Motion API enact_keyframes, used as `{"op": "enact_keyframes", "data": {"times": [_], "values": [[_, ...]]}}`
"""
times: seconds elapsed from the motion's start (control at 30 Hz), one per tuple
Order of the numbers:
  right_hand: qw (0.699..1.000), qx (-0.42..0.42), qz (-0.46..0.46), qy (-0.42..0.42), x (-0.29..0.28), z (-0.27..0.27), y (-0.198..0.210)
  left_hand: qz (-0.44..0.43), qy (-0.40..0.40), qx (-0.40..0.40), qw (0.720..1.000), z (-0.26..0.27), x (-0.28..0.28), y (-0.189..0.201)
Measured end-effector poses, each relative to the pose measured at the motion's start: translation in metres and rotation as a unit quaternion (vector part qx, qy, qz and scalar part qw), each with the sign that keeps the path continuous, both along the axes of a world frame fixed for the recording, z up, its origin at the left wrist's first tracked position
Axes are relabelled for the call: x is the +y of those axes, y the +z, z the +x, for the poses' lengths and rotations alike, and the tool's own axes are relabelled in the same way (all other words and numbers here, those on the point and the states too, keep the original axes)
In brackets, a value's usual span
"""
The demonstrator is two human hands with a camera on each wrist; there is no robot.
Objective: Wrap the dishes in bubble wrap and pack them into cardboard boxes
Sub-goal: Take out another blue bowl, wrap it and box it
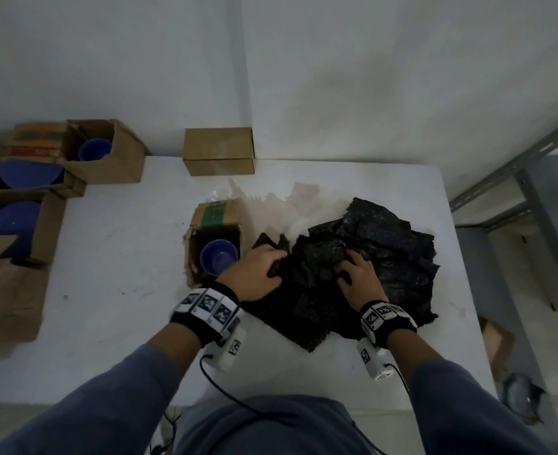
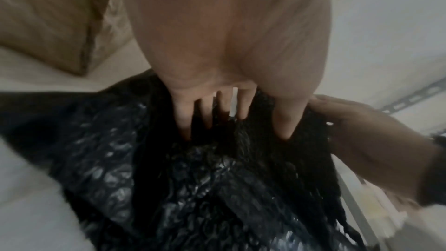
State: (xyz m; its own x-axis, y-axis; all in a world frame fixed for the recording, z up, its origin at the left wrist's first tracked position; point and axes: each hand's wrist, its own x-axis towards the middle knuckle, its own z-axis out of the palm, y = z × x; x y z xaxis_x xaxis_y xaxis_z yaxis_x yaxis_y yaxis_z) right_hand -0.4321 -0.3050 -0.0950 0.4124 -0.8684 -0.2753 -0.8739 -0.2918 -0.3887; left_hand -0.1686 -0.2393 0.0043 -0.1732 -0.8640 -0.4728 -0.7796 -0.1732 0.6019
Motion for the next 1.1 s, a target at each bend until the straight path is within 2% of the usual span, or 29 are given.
{"op": "enact_keyframes", "data": {"times": [0.13, 0.23, 0.3, 0.33, 0.37, 0.43, 0.47, 0.57, 0.63, 0.7, 0.8, 0.87, 0.97, 1.1], "values": [[0.992, -0.097, 0.042, -0.074, -0.020, -0.011, 0.007, 0.105, -0.025, 0.018, 0.994, -0.041, -0.009, -0.029], [0.975, -0.170, 0.048, -0.137, -0.031, -0.010, 0.021, 0.126, 0.022, 0.104, 0.986, -0.058, -0.008, -0.043], [0.969, -0.200, -0.013, -0.145, -0.036, -0.009, 0.032, 0.137, 0.079, 0.171, 0.972, -0.067, -0.010, -0.047], [0.966, -0.214, -0.054, -0.138, -0.036, -0.007, 0.036, 0.152, 0.134, 0.223, 0.954, -0.069, -0.013, -0.045], [0.963, -0.220, -0.096, -0.124, -0.036, -0.007, 0.039, 0.171, 0.211, 0.292, 0.917, -0.074, -0.020, -0.042], [0.960, -0.218, -0.167, -0.052, -0.025, 0.004, 0.045, 0.215, 0.355, 0.390, 0.822, -0.073, -0.028, -0.032], [0.960, -0.209, -0.185, -0.009, -0.017, 0.011, 0.046, 0.216, 0.376, 0.401, 0.807, -0.070, -0.032, -0.030], [0.953, -0.165, -0.230, 0.105, 0.005, 0.032, 0.044, 0.176, 0.424, 0.382, 0.802, -0.061, -0.038, -0.022], [0.953, -0.144, -0.232, 0.134, 0.014, 0.041, 0.043, 0.089, 0.492, 0.346, 0.794, -0.053, -0.041, -0.017], [0.965, -0.121, -0.206, 0.111, 0.016, 0.047, 0.043, 0.025, 0.522, 0.327, 0.788, -0.041, -0.040, -0.012], [0.979, -0.087, -0.178, 0.057, 0.010, 0.050, 0.045, -0.006, 0.531, 0.353, 0.770, -0.012, -0.032, -0.004], [0.979, -0.078, -0.182, 0.040, 0.004, 0.050, 0.046, -0.041, 0.546, 0.343, 0.763, 0.011, -0.023, -0.004], [0.978, -0.074, -0.194, 0.026, -0.005, 0.058, 0.052, -0.092, 0.591, 0.317, 0.736, 0.045, -0.004, 0.001], [0.971, -0.102, -0.210, 0.052, -0.006, 0.088, 0.059, -0.119, 0.636, 0.303, 0.700, 0.092, 0.035, 0.006]]}}
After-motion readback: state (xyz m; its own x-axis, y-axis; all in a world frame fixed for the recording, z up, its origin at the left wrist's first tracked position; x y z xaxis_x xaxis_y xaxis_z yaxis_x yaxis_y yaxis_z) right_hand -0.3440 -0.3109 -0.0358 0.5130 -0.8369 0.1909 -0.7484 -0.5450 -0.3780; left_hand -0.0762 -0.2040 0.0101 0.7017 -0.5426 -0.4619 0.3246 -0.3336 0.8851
